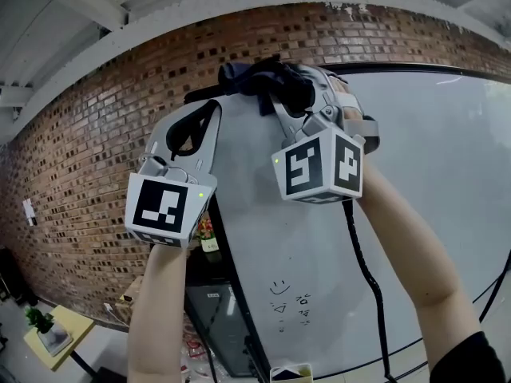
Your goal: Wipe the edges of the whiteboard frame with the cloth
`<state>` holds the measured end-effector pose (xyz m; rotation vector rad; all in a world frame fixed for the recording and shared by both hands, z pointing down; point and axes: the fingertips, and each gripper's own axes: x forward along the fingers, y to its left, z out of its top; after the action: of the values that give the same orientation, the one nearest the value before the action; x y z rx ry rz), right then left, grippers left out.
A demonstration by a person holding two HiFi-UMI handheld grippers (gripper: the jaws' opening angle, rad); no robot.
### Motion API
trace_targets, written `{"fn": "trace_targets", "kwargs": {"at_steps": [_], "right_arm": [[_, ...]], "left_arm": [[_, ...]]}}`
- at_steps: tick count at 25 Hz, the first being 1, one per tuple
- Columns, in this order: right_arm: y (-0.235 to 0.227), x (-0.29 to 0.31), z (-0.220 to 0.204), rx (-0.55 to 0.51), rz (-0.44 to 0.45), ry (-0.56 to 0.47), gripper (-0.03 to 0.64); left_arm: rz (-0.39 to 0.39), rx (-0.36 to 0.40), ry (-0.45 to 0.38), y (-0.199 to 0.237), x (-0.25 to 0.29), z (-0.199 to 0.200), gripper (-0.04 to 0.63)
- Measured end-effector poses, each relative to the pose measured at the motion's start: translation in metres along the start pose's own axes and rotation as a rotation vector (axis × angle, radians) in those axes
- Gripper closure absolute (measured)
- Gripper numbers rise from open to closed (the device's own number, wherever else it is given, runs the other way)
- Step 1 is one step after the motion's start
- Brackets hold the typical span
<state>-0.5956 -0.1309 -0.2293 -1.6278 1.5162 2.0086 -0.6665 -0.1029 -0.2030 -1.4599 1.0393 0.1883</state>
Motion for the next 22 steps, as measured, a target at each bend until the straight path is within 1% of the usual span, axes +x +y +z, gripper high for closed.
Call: {"fn": "trace_targets", "kwargs": {"at_steps": [3, 6, 10, 12, 16, 18, 22], "right_arm": [[-0.018, -0.009, -0.023, 0.04, -0.004, 0.013, 0.534], [-0.038, -0.02, -0.05, 0.102, -0.012, 0.029, 0.534], [-0.065, -0.037, -0.086, 0.102, -0.033, 0.06, 0.534], [-0.077, -0.046, -0.102, 0.12, -0.039, 0.071, 0.534], [-0.098, -0.059, -0.129, 0.195, -0.042, 0.085, 0.534], [-0.103, -0.063, -0.136, 0.197, -0.035, 0.084, 0.534], [-0.103, -0.068, -0.14, 0.145, -0.028, 0.08, 0.534]], "left_arm": [[-0.004, -0.011, -0.003, -0.014, 0.01, 0.009, 0.592], [-0.005, -0.049, 0.004, -0.03, 0.022, 0.02, 0.592], [-0.016, -0.095, 0.003, -0.052, 0.042, 0.027, 0.592], [-0.017, -0.085, 0.004, -0.063, 0.051, 0.034, 0.592], [-0.01, -0.077, 0.015, -0.082, 0.066, 0.051, 0.592], [-0.008, -0.081, 0.021, -0.089, 0.072, 0.055, 0.592], [-0.022, -0.074, 0.022, -0.1, 0.077, 0.061, 0.592]]}}
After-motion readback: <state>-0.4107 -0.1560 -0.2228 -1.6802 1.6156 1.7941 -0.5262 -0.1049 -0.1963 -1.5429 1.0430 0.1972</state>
